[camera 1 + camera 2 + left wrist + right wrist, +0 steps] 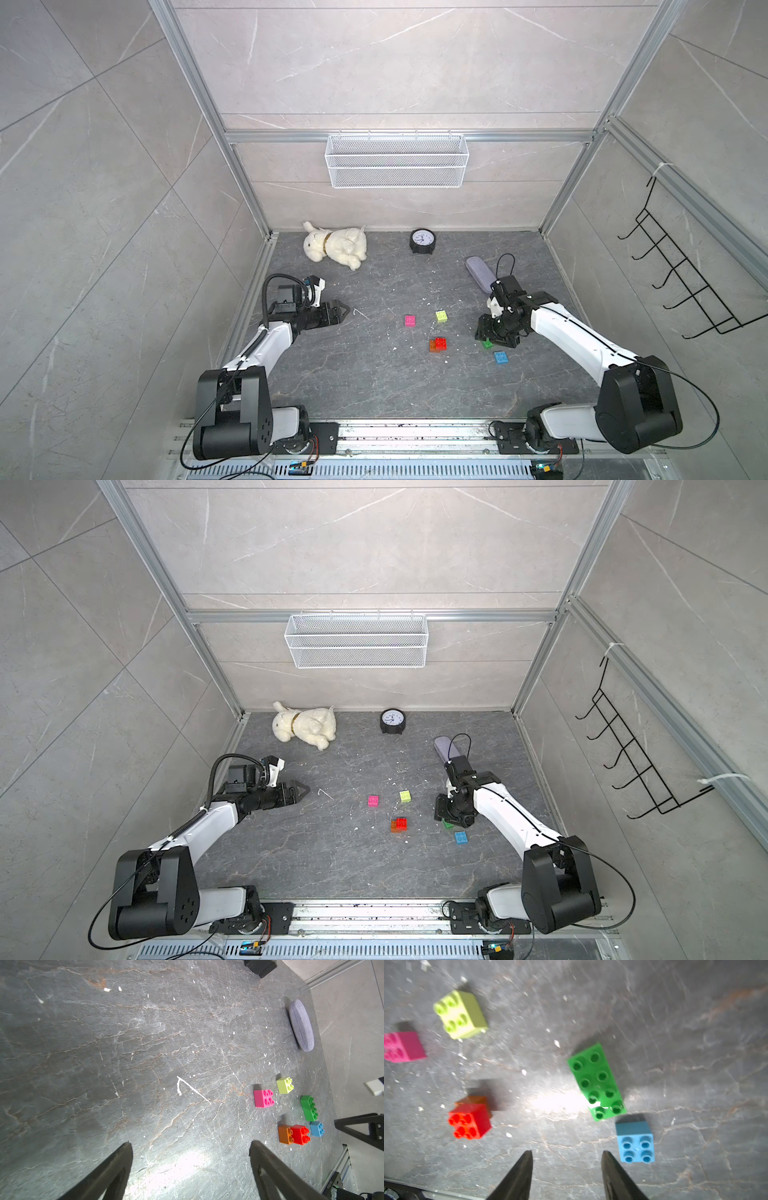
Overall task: Assemble the letter y with lego
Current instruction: Move the lego brick at the center of the board.
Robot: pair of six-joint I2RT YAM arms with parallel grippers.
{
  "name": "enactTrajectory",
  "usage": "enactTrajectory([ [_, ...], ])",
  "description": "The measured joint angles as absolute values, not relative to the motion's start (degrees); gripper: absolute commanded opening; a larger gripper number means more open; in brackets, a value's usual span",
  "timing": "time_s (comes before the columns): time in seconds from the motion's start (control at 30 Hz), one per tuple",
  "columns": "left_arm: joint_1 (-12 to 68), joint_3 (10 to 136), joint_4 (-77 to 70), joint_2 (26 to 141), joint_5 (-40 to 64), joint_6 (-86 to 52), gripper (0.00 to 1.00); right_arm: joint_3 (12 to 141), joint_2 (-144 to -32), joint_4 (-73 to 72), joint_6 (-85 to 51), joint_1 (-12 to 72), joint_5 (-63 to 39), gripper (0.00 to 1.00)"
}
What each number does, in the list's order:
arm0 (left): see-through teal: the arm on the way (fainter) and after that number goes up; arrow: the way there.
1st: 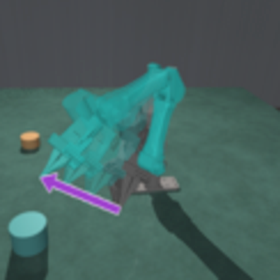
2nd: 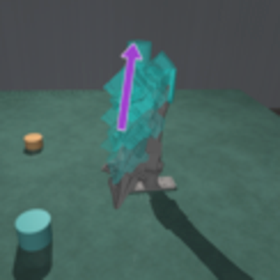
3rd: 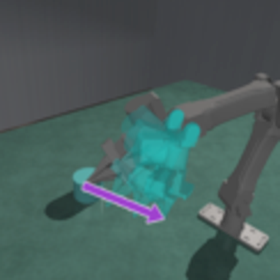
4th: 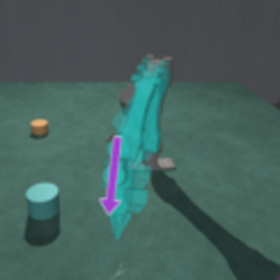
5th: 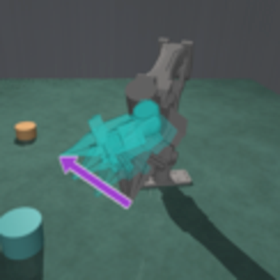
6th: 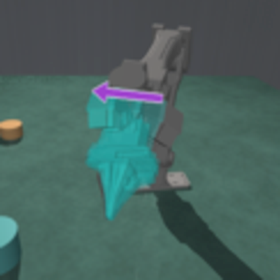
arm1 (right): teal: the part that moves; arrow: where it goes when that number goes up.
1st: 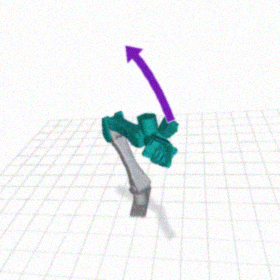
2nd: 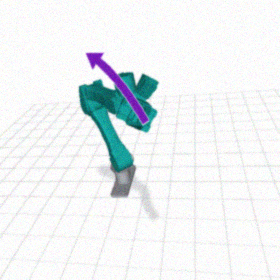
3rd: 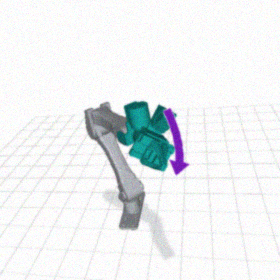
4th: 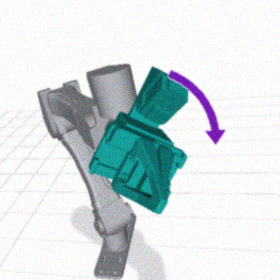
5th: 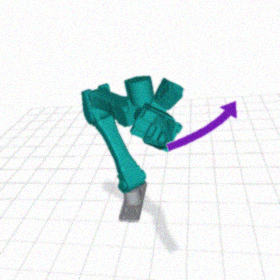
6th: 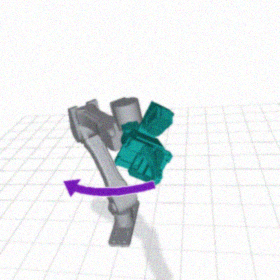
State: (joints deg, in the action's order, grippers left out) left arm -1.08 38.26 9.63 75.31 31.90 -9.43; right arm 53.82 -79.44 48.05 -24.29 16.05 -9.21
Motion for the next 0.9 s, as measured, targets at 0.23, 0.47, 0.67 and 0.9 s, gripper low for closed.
enactTrajectory([
  [0.23, -0.08, 37.63, 8.69, 74.94, 31.92, -10.15, 0.91, 60.14, -84.07, 47.77, -24.67, 19.00, -9.23, 0.56],
  [0.47, 0.01, 37.58, 8.62, 73.38, 31.86, -10.26, 0.92, 63.92, -86.72, 48.62, -23.97, 19.88, -8.34, 0.55],
  [0.67, 0.01, 37.58, 8.69, 73.08, 31.59, -9.80, 0.93, 66.17, -88.86, 49.52, -22.63, 20.80, -6.81, 0.55],
  [0.9, -0.47, 37.58, 9.04, 73.23, 30.00, -8.19, 0.93, 71.61, -94.83, 49.58, -21.17, 24.08, -5.76, 0.55],
])
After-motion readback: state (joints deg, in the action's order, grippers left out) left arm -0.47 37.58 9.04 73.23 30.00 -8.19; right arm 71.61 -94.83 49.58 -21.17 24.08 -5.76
